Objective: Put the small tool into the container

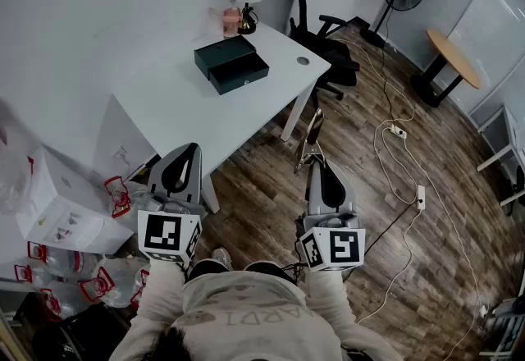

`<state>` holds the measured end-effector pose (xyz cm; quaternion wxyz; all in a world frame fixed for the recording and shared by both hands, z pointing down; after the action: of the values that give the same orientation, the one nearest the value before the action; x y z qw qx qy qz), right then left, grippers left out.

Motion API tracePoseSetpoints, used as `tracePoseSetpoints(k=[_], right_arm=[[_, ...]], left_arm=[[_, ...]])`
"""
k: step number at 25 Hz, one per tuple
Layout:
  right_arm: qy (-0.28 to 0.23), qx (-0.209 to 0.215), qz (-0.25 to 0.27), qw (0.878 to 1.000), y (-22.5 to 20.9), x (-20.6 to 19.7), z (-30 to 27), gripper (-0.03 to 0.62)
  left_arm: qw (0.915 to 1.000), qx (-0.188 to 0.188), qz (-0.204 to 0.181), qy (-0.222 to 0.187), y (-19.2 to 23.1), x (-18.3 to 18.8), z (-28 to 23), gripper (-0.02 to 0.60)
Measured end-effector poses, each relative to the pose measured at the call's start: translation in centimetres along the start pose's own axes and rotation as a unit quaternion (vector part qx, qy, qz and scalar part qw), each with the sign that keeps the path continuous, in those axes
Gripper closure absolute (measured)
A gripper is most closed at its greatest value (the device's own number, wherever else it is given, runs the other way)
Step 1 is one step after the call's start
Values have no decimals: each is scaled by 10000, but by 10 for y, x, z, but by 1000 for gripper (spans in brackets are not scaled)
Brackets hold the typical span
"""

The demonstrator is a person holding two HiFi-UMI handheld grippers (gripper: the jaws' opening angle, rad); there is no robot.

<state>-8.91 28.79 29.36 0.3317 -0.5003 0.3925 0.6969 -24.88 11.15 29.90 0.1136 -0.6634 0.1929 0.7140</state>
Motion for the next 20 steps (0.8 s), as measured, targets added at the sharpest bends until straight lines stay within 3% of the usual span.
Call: tracePoseSetpoints(k=[20], right_arm=[[1,-146,-97,9998,24,-13,-64,582]], left_arm=[[9999,-132,3,2,58,2,-41,577]])
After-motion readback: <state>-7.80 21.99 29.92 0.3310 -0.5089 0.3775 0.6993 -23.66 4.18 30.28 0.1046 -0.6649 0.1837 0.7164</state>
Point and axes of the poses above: the fingertips, and each gripper's own axes: z backward along the fingers, y to its left, x out of its top, the point moved 2 cm from there along z, backward along the fingers, and after that the axes turned 13 degrees about z, right-handed, at the moved point
